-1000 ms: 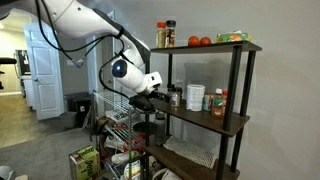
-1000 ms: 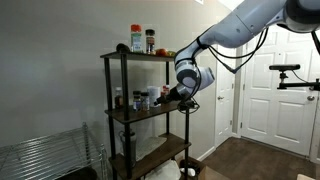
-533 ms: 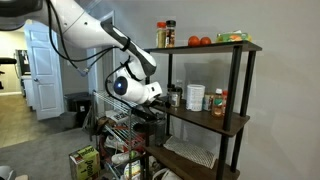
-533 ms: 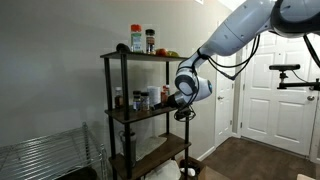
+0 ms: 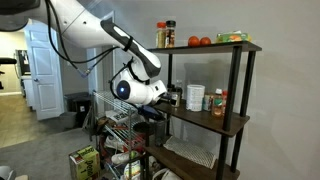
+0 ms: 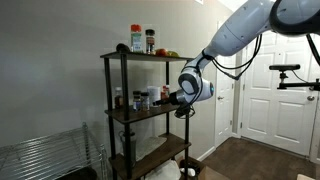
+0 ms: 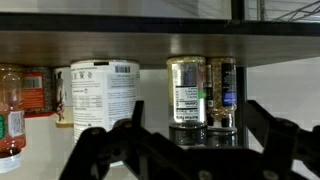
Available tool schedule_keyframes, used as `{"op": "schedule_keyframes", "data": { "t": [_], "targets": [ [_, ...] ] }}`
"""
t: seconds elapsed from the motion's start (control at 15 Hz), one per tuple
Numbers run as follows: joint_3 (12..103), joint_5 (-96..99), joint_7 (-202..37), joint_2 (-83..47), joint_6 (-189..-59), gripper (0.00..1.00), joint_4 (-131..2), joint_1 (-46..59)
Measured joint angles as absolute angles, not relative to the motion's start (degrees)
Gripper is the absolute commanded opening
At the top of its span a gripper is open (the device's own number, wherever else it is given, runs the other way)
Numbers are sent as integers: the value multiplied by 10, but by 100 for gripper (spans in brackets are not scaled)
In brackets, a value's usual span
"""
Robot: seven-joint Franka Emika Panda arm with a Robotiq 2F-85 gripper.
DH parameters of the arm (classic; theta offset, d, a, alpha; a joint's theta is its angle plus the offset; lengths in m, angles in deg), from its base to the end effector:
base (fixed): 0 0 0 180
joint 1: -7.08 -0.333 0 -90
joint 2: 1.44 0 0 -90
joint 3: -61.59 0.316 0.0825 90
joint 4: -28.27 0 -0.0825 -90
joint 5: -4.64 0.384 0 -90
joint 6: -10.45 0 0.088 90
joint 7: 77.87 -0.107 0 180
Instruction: Pick up the spice bottle to the immediate left of the the white can on the second shelf and put it on the top shelf
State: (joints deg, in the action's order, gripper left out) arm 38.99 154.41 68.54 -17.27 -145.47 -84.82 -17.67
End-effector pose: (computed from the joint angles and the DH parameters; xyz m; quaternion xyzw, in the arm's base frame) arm 0.6003 0.0131 0.3429 -0.8029 -0.0742 -0.5854 0.0845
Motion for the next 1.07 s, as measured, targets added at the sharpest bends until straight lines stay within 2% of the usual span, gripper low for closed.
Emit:
{"op": "schedule_keyframes", "data": {
  "t": [0.47, 1.07],
  "targets": [
    [386, 1543, 685, -175, -1455, 100, -846, -180],
    [293, 1539, 690, -211, -1452, 100, -767, -204]
  ]
}}
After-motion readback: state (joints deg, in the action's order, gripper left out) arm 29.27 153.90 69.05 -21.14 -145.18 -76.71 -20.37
